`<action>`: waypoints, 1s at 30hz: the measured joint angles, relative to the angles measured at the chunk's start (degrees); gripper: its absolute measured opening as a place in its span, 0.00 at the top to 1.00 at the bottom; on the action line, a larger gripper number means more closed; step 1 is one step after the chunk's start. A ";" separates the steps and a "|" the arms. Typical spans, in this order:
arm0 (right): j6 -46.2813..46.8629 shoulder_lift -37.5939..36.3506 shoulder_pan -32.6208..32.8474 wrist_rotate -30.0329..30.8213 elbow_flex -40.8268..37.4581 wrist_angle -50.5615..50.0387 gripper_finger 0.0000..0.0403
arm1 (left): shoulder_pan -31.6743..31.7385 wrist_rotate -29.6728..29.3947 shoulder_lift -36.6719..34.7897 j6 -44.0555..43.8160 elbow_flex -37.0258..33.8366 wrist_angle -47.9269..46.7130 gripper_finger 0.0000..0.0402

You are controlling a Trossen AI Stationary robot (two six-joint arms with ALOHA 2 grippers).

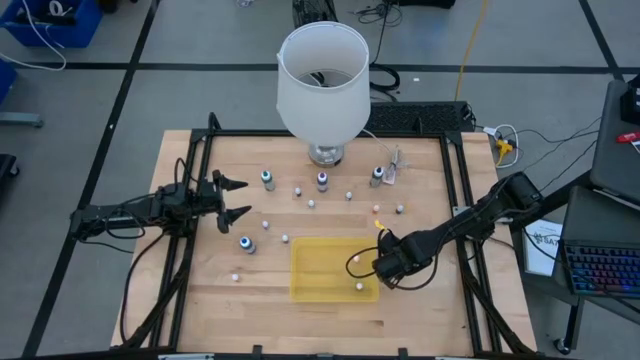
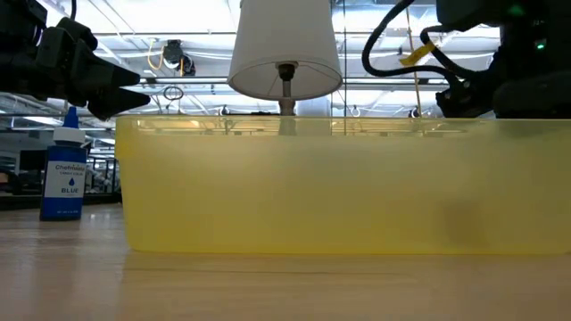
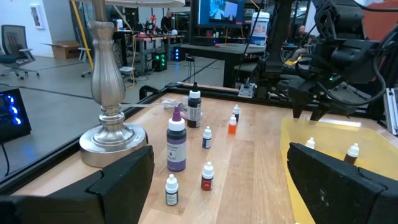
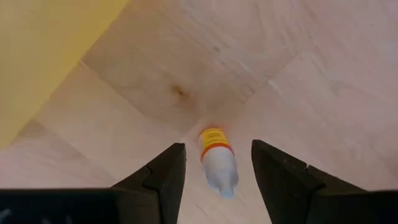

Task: Pick & Place food coloring
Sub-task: Put the bottom right small orange food coloring bottle into the transparent bin

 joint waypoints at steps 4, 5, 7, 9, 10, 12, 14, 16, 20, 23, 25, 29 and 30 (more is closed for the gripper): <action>0.00 0.00 0.00 -0.07 0.00 0.07 0.58 | 0.00 0.00 0.00 0.00 0.00 0.00 0.09; 0.00 0.00 0.00 -0.16 0.00 0.05 0.58 | -0.01 -0.01 0.00 0.00 0.01 -0.01 0.09; 0.22 0.00 0.00 -1.38 0.00 0.05 0.58 | 0.00 0.00 0.00 0.00 0.00 -0.02 0.09; 0.33 0.00 0.00 -1.63 0.00 0.17 0.58 | -0.02 -0.01 0.00 0.00 0.01 0.00 0.09; 0.39 0.00 0.00 -1.62 0.00 0.18 0.58 | -0.01 0.00 -0.01 0.00 0.00 -0.01 0.09; 0.39 0.00 0.00 -1.56 0.00 0.26 0.58 | -0.01 0.00 0.00 0.00 0.01 -0.02 0.09; 0.37 0.00 0.00 -1.54 0.00 0.28 0.58 | -0.01 0.00 0.00 0.00 0.01 0.00 0.09; 0.35 0.00 0.00 -1.54 0.00 0.40 0.58 | 0.00 0.00 -0.01 0.00 0.00 0.00 0.09; 0.28 0.00 0.00 -1.54 0.00 0.46 0.58 | -0.01 0.00 0.00 0.00 0.01 0.00 0.09; 0.32 0.00 0.00 -1.54 0.00 0.46 0.58 | -0.01 0.00 -0.01 0.00 0.01 0.00 0.09; 0.37 0.00 0.00 -1.54 0.01 0.44 0.58 | -0.01 -0.01 0.00 0.00 0.00 -0.02 0.09; 0.42 0.00 0.00 -1.67 0.02 0.46 0.58 | -0.02 -0.02 0.00 0.00 0.02 -0.02 0.09; 0.42 0.00 0.00 -1.85 0.02 0.44 0.58 | 0.00 0.00 -0.02 0.00 0.00 0.00 0.09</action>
